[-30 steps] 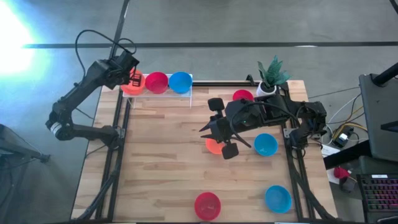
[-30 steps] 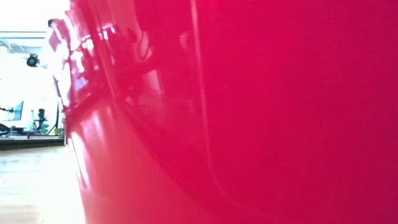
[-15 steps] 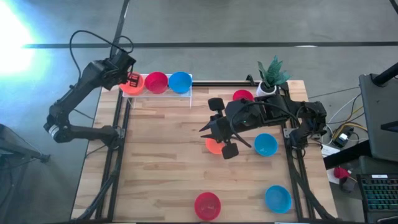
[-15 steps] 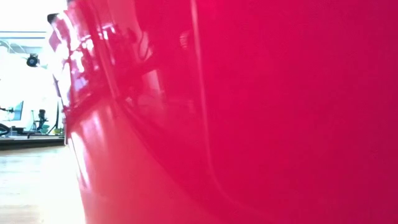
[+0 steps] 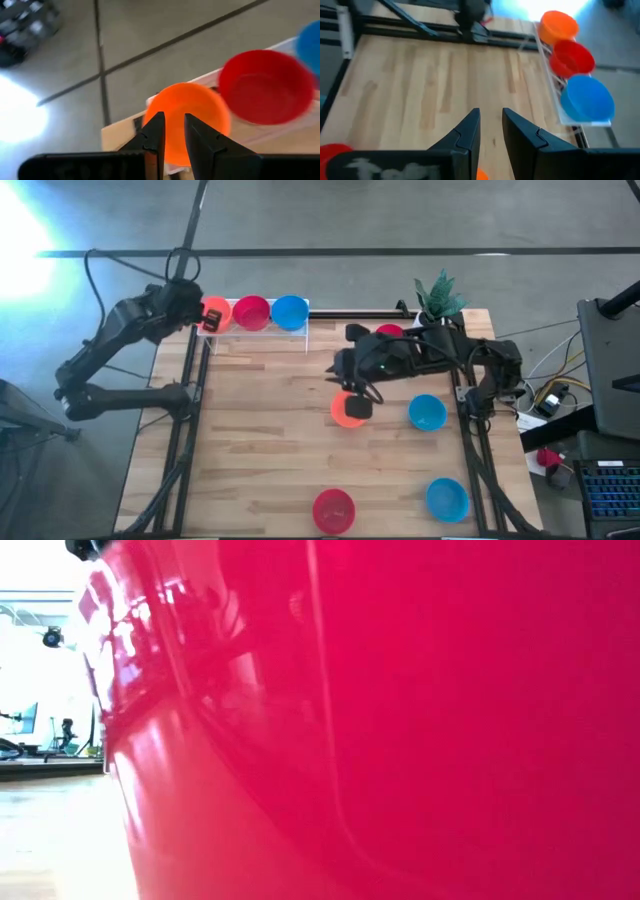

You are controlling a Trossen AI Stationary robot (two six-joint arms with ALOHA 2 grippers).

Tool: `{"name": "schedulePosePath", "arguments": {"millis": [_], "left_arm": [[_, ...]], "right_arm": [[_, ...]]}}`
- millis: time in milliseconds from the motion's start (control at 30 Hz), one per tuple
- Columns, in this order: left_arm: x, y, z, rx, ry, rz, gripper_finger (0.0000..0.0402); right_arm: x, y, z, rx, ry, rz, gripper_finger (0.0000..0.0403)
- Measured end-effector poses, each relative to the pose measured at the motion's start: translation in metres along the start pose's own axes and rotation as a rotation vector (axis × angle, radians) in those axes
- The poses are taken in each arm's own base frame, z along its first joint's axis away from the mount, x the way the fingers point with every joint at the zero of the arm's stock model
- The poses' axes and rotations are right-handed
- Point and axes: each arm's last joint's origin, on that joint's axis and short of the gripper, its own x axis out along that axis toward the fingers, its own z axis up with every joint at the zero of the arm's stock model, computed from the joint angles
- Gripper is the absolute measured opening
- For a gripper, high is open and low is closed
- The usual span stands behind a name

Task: Pick & Place Mini bowls
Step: Stack the top red bowl on top of the red bowl on the shelf

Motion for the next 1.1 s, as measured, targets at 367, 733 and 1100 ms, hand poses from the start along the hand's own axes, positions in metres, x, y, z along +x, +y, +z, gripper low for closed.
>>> {"name": "schedulePosePath", "arguments": {"millis": [367,733,1100], "left_arm": [[-0.015,-0.017,-0.032,0.117,-0.124,-0.223,0.0067],[-0.014,-0.033,-0.060,0.238,-0.186,-0.371,0.0067],[-0.010,-0.042,-0.068,0.257,-0.251,-0.425,0.0067]], "right_arm": [[0.045,-0.036,-0.027,0.197,0.164,-0.143,0.0079],[0.093,-0.078,-0.083,0.428,0.421,-0.260,0.0079],[0.117,-0.138,-0.144,0.725,0.598,-0.403,0.0079]]}}
